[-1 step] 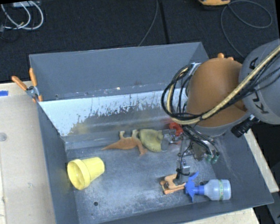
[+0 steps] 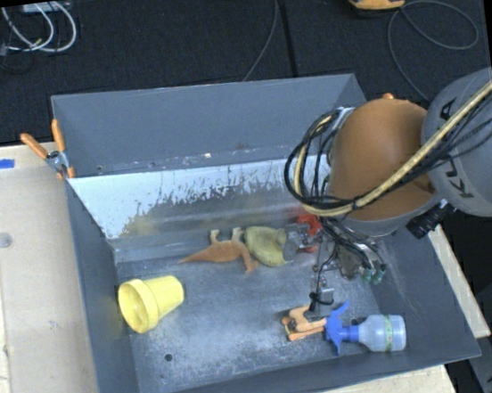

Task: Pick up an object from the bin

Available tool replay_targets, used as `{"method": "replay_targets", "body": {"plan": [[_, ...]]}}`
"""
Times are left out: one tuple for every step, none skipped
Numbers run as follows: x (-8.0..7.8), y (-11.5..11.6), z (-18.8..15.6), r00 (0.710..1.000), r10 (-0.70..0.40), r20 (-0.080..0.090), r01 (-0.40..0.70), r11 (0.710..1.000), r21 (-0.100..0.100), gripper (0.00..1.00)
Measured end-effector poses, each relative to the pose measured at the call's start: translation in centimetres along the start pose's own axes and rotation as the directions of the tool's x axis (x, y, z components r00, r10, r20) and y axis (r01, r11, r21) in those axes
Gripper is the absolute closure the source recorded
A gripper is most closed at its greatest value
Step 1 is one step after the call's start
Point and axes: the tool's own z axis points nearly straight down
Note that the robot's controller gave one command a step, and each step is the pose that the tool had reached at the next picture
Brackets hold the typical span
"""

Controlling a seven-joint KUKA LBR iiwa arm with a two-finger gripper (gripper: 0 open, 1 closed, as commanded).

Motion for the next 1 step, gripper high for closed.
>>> {"method": "replay_targets", "body": {"plan": [[1.75,-1.82,3.26,1.0,-0.027,0.004,0.027,1.0,-0.001,0.0]]}}
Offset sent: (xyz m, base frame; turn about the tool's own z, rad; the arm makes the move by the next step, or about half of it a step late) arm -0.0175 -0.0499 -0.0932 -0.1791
